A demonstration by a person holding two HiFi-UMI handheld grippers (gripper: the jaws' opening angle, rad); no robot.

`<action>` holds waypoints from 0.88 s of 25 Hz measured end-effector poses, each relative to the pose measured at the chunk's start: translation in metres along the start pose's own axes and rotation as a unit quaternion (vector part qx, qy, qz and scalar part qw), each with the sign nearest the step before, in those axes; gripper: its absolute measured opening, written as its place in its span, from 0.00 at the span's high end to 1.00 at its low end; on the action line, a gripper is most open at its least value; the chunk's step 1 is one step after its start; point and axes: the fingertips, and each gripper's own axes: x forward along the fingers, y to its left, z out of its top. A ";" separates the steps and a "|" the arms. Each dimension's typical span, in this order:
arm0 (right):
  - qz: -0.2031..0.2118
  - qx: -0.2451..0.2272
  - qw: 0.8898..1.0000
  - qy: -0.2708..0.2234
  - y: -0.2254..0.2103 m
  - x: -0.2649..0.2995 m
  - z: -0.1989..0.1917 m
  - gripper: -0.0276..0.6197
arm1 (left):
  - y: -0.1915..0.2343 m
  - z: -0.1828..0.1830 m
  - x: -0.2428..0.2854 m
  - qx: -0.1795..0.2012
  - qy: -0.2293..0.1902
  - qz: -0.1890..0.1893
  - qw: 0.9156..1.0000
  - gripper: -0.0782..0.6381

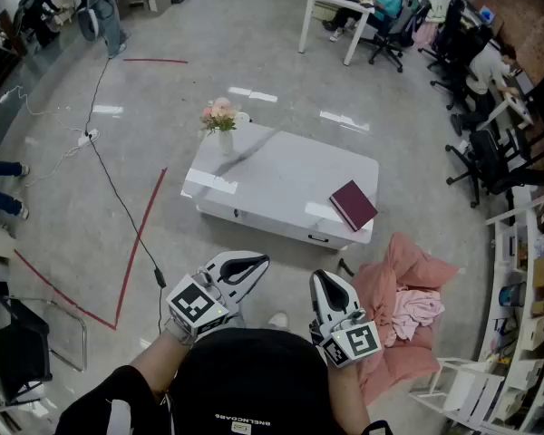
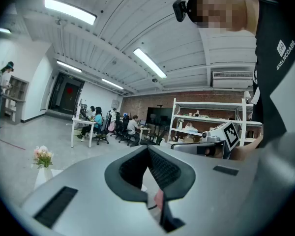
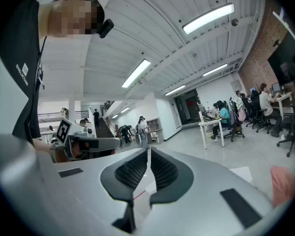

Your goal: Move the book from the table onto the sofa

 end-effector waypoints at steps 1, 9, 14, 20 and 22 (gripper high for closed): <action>-0.002 -0.001 1.000 -0.001 0.003 0.002 -0.001 0.89 | 0.002 0.000 -0.003 -0.002 0.001 0.000 1.000 0.87; -0.011 0.000 1.000 0.006 0.025 0.021 -0.016 0.89 | 0.022 -0.011 -0.026 0.004 0.012 0.008 1.000 0.87; -0.016 0.005 1.000 0.000 0.034 0.029 -0.014 0.89 | 0.029 -0.012 -0.034 0.006 0.019 0.003 1.000 0.87; -0.026 0.022 0.999 -0.017 0.048 0.043 -0.014 0.89 | 0.043 -0.014 -0.050 0.004 0.021 -0.009 1.000 0.87; -0.033 0.022 0.999 -0.015 0.053 0.050 -0.016 0.89 | 0.050 -0.015 -0.057 0.004 0.021 -0.014 1.000 0.87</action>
